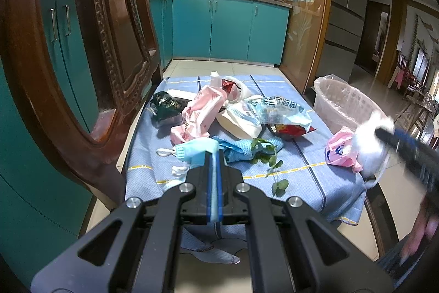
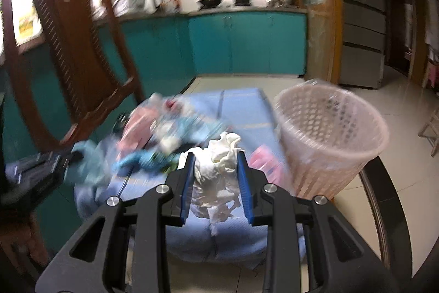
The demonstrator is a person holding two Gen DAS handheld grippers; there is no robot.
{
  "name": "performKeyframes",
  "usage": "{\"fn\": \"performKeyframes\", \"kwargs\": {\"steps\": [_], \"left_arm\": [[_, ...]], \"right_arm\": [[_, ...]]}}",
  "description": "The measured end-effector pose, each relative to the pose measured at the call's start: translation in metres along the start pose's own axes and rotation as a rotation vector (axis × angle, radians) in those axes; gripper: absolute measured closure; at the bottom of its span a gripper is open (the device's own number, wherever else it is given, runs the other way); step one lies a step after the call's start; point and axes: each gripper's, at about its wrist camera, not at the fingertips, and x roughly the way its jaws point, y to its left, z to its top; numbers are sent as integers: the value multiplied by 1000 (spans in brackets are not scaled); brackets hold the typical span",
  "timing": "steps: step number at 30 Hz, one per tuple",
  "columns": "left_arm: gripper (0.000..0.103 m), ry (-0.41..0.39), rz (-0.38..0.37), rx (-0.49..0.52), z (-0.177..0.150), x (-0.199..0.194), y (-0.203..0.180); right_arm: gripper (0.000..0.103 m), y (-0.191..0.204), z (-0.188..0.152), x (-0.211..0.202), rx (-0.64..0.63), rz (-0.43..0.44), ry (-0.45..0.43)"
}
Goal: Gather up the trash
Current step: 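Release the white tissue into the basket with the right gripper, then carry the blue mask over the basket and open the left gripper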
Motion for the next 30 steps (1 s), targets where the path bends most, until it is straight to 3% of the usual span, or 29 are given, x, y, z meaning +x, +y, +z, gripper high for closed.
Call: {"fn": "performKeyframes", "kwargs": {"steps": [5, 8, 10, 11, 13, 16, 20, 24, 30], "left_arm": [[99, -9, -4, 14, -1, -6, 0], [99, -3, -8, 2, -1, -5, 2], [99, 2, -11, 1, -2, -4, 2], [99, 2, -11, 6, -2, -4, 1], [99, 2, -15, 13, -3, -5, 0], [99, -1, -17, 13, -2, -6, 1], [99, -2, -31, 6, -1, -8, 0], [99, 10, -75, 22, 6, -5, -10], [99, 24, -133, 107, 35, 9, -50]], "right_arm": [[72, -67, 48, 19, 124, -168, -65], [69, -112, 67, 51, 179, -239, -60], [52, -132, 66, 69, 202, -249, -54], [39, -143, 60, 80, 210, -264, -41], [36, -154, 49, 86, 218, -309, -42], [35, -161, 49, 77, 274, -262, -36], [30, -143, 52, 50, 230, -258, -96], [18, -131, 49, 21, 242, -228, -121], [17, -121, 53, -2, 253, -171, -92]]}}
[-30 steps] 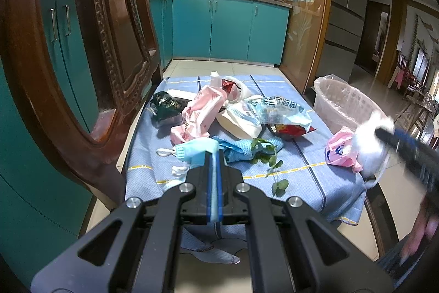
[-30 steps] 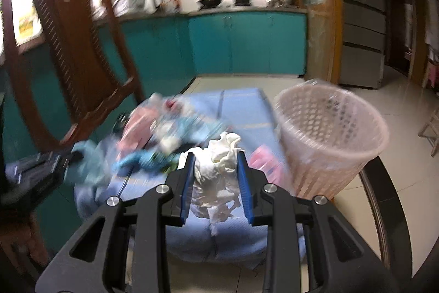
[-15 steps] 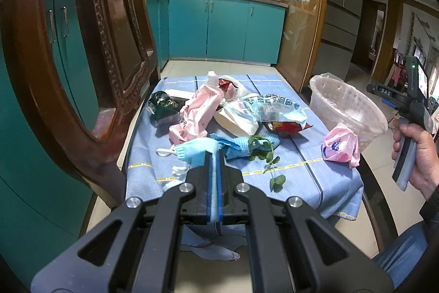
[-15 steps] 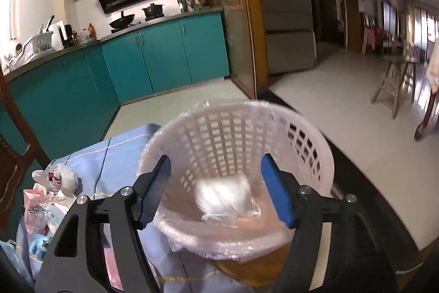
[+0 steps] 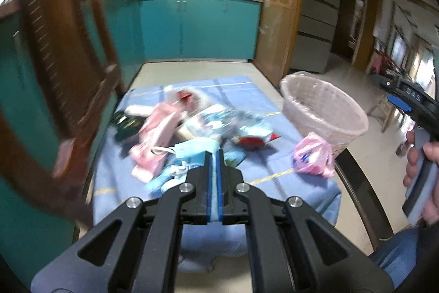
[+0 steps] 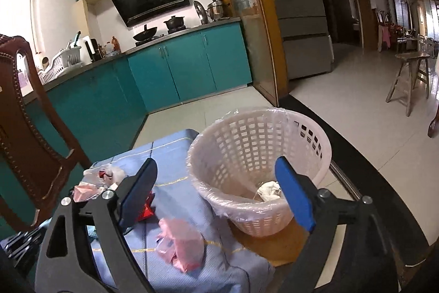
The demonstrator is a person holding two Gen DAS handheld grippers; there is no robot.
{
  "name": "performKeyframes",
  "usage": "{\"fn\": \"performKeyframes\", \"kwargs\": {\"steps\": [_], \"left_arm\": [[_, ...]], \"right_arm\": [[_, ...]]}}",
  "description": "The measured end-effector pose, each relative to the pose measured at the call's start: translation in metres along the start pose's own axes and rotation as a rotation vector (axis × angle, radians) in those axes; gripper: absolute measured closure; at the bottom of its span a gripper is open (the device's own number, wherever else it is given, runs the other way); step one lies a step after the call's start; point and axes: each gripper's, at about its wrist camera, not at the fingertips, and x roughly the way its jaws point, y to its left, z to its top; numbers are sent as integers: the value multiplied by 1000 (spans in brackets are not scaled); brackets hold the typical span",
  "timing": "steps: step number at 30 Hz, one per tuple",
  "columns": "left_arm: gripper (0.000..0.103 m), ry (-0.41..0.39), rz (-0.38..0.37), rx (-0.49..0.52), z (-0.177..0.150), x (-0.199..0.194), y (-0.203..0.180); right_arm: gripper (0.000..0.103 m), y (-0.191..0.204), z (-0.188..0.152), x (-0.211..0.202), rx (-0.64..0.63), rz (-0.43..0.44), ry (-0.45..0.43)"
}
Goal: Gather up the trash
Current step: 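Carry the blue mask over the basket and open the left gripper, then return both tools to the table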
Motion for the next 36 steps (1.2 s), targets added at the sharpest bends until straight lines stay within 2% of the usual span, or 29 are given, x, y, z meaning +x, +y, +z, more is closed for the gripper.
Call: {"fn": "performKeyframes", "kwargs": {"steps": [3, 6, 11, 15, 17, 18, 19, 20, 23, 25, 29, 32, 36], "left_arm": [[99, 16, -56, 35, 28, 20, -31], [99, 30, -94, 83, 53, 46, -66], [99, 64, -173, 140, 106, 102, -140], [97, 80, -234, 164, 138, 138, -193], [54, 98, -220, 165, 149, 161, -213], [17, 93, -196, 158, 151, 165, -215], [14, 53, -148, 139, 151, 165, -215], [14, 33, -130, 132, 150, 164, -214], [14, 52, -141, 122, 139, 160, -195], [13, 49, -97, 127, 131, 148, -172], [7, 23, -28, 118, 103, 98, -107], [5, 16, 32, 52, 70, 49, -52], [4, -10, 112, -25, 19, -2, 5]], "right_arm": [[16, -3, -1, -5, 27, -1, 6], [16, -8, -1, -8, 38, -37, -4], [15, -26, -2, 1, 15, -235, -3], [15, -47, -1, 9, 96, -235, 23], [15, -51, -1, 11, 109, -237, 21], [15, -51, -1, 12, 106, -240, 22], [15, -50, -2, 14, 101, -240, 27], [15, -50, -2, 16, 97, -235, 34], [15, -46, -2, 16, 83, -213, 37], [15, -41, -2, 16, 77, -184, 38], [15, -17, -4, 11, 24, -85, 43], [15, 2, -9, 6, -19, -9, 49], [15, 39, -21, -2, -110, 46, 57]]}}
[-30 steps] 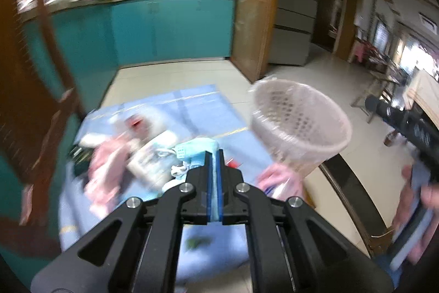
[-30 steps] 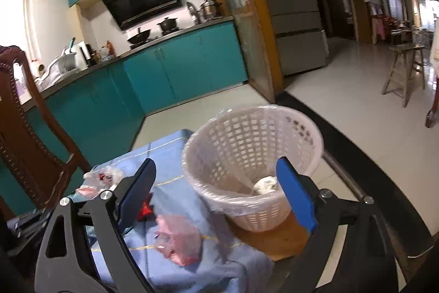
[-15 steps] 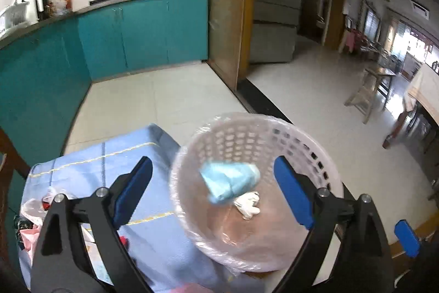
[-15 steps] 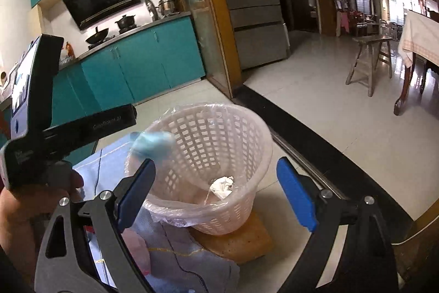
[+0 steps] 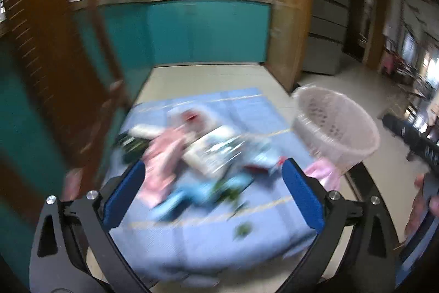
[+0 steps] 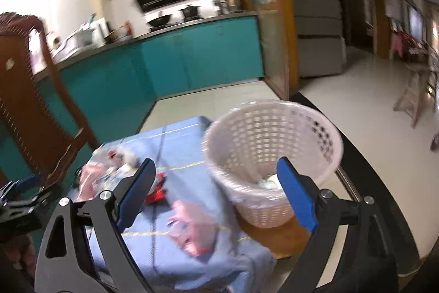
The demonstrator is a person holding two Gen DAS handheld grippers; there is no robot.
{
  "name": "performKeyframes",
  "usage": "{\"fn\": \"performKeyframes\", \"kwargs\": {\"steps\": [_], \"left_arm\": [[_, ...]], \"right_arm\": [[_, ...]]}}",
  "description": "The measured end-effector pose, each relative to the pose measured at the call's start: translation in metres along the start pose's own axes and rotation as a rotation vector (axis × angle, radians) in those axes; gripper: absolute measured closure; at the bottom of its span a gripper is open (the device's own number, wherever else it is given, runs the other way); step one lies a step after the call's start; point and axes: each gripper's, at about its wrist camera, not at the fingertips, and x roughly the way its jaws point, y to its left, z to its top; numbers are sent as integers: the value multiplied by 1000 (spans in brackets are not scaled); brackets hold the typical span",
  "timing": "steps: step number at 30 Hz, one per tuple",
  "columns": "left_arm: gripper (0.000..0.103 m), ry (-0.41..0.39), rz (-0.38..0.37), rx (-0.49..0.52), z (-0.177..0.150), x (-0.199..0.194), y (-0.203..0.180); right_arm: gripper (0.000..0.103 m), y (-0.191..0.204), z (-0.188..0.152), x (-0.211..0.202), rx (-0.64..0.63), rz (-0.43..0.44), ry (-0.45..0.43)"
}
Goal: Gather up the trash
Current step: 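Return both tools to the table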
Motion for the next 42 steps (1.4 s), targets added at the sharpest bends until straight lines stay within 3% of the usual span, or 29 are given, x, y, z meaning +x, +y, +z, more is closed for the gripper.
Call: {"fn": "performKeyframes", "kwargs": {"steps": [3, 6, 11, 17, 24, 42], "left_arm": [[4, -1, 40, -55, -34, -16, 30], [4, 45, 58, -69, -48, -17, 37], [4, 34, 57, -76, -69, -33, 42], [4, 27, 57, -42, -71, -28, 31], [4, 50, 45, -10, -74, -15, 13], [4, 94, 9, -20, -75, 2, 1]], "right_arm": [[15, 26, -11, -2, -42, 35, 22], [15, 51, -26, -12, -103, 66, 17], [15, 69, -47, -27, -156, 90, 3], [15, 61, -63, -48, -117, 124, -16], [15, 48, -60, -41, -50, 122, -3], [15, 47, -61, -35, -80, 92, 8]]}}
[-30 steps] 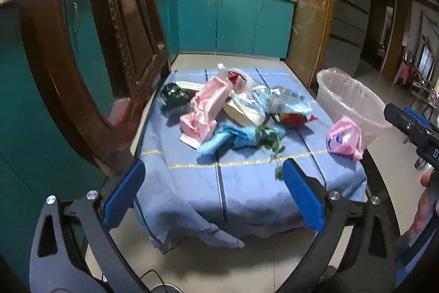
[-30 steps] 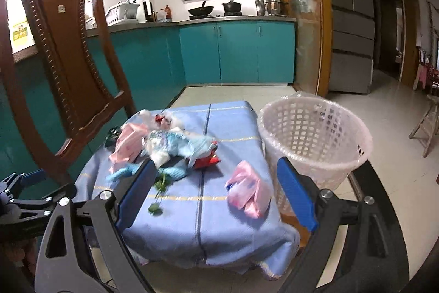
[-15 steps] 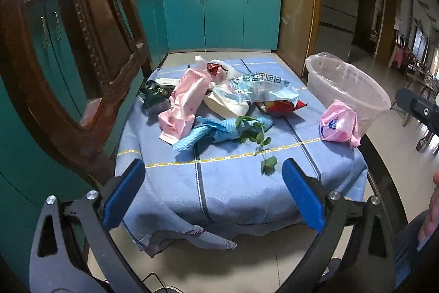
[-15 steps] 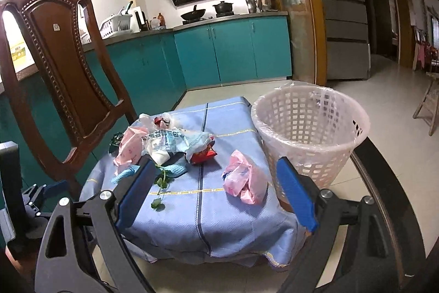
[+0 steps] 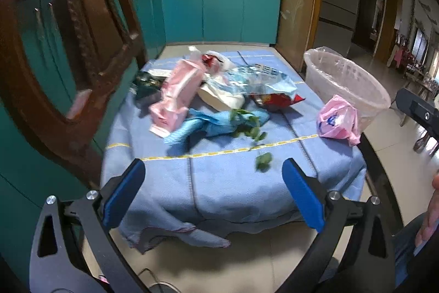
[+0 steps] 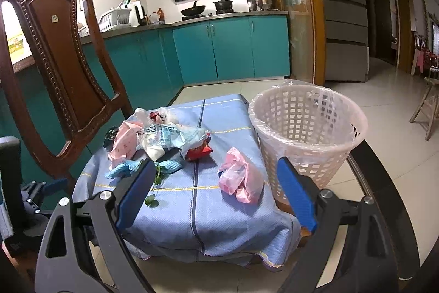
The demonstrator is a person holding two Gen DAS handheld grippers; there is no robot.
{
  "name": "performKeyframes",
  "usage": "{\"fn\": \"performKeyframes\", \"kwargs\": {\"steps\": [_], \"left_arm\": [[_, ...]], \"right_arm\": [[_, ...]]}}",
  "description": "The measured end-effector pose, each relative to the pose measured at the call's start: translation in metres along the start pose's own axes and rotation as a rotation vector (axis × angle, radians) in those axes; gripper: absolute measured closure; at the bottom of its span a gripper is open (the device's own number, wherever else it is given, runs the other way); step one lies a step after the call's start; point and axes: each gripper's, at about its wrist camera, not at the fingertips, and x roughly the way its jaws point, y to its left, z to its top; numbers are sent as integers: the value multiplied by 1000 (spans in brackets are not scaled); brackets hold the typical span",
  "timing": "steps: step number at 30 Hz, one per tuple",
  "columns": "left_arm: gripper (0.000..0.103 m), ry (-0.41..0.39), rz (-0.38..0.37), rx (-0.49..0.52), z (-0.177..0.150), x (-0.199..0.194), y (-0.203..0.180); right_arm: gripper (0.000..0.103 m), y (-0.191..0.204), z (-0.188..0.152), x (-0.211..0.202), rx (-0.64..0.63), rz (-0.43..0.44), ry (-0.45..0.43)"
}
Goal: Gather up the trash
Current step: 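Return both tools to the table, then grasp the green leafy sprig with the left gripper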
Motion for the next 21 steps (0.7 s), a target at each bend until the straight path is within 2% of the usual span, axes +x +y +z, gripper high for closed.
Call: {"fn": "performKeyframes", "kwargs": {"steps": [2, 6, 9, 12, 14, 15, 17, 21], "left_arm": [[4, 20, -4, 12, 4, 12, -11], [6, 6, 0, 57, 15, 46, -43], [18, 45, 21, 87, 21, 78, -58], [35, 116, 18, 54, 22, 108, -59], [57, 148, 8, 16, 23, 120, -54], [61, 160, -10, -3, 23, 125, -51], [95, 153, -13, 8, 23, 125, -49], [97, 123, -73, -10, 28, 100, -38]], "right_arm": [[15, -4, 1, 3, 14, -4, 10], [15, -9, 2, 7, 32, -17, 25], [15, -14, 2, 8, 49, -21, 30], [15, -17, 2, 10, 65, -19, 41], [15, -19, 1, 11, 69, -14, 50], [15, -19, 1, 12, 68, -14, 53], [15, -19, 2, 12, 63, -14, 56], [15, -22, 2, 17, 61, -29, 81]]}}
